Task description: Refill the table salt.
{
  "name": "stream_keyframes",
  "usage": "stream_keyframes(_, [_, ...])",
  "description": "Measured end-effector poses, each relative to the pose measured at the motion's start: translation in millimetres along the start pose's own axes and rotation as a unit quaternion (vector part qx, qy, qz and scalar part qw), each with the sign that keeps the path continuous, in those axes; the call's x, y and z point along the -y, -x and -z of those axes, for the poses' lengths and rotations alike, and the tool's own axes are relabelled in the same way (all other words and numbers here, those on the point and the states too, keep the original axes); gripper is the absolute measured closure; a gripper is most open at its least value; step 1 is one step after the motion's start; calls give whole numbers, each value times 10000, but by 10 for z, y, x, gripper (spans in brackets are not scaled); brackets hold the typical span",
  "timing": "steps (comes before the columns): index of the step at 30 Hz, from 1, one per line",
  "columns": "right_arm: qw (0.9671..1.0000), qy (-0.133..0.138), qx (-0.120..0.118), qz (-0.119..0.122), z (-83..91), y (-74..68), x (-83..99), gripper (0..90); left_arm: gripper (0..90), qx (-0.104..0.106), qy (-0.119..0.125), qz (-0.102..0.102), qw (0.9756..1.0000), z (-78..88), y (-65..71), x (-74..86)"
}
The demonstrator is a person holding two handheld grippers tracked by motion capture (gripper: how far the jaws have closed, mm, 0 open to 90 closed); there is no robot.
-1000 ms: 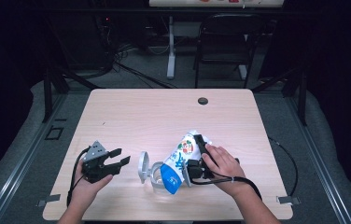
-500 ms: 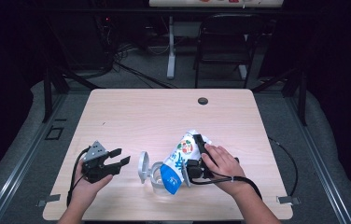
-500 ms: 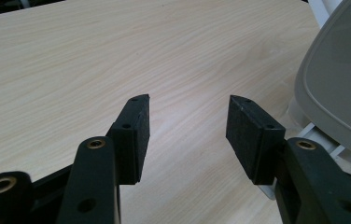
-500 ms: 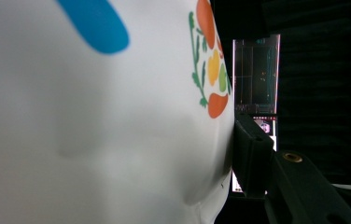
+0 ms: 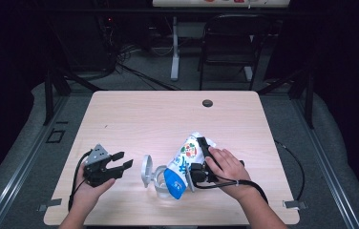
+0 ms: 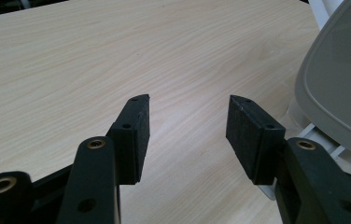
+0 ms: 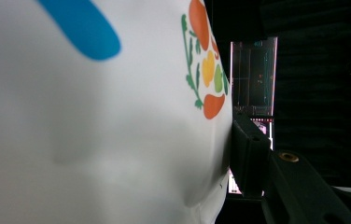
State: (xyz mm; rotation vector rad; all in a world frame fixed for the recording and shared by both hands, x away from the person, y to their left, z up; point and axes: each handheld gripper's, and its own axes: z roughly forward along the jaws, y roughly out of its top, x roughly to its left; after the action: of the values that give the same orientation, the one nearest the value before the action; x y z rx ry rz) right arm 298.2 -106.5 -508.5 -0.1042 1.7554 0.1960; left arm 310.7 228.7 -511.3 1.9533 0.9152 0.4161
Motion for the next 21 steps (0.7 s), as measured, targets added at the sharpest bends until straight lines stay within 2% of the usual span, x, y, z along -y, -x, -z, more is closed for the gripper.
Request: stream_keyframes(21, [10000, 21, 15, 34, 6, 7, -9, 626, 502, -4, 11, -1, 10000, 1, 0, -1])
